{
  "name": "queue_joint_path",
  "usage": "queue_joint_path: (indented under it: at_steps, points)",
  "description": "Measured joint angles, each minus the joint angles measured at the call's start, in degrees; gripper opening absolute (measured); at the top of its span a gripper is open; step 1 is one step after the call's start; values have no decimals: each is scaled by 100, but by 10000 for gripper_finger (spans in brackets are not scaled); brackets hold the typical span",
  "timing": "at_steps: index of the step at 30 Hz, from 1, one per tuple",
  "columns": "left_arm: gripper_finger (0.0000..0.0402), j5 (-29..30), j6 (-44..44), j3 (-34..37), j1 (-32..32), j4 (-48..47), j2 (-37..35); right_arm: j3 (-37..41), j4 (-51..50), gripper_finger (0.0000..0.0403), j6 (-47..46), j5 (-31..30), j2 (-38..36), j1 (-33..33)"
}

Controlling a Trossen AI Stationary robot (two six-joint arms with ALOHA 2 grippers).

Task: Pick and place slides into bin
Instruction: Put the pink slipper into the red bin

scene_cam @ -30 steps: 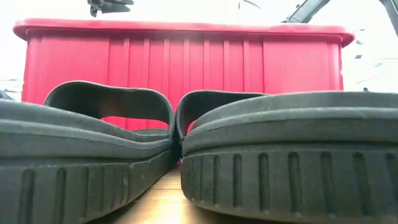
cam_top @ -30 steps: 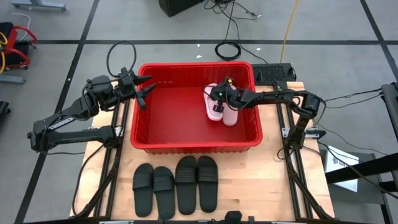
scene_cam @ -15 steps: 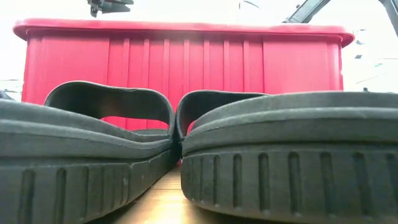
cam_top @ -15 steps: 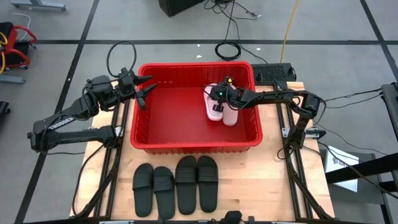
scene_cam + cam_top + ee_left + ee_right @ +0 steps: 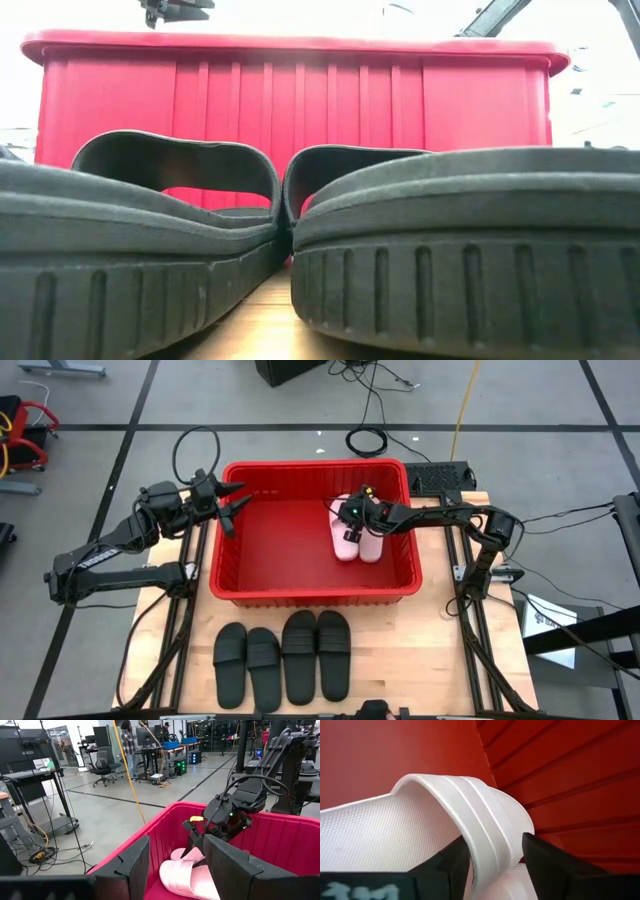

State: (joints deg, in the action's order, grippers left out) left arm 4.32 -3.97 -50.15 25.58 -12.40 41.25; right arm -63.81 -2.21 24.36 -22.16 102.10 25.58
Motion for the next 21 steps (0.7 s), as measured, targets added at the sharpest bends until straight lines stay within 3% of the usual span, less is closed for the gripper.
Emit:
queue_joint_path:
  at_steps: [4, 9, 21]
  points:
    - [189, 0, 0, 0, 0, -63, 0, -2, 47, 183, -42, 38, 0, 2]
    - [189, 0, 0, 0, 0, -128, 0, -95, 45, 187, -400, 1138, -1, 122]
    - [189, 0, -17, 0, -4, -210, 0, -229, -905, 187, -515, 723, -2, 174]
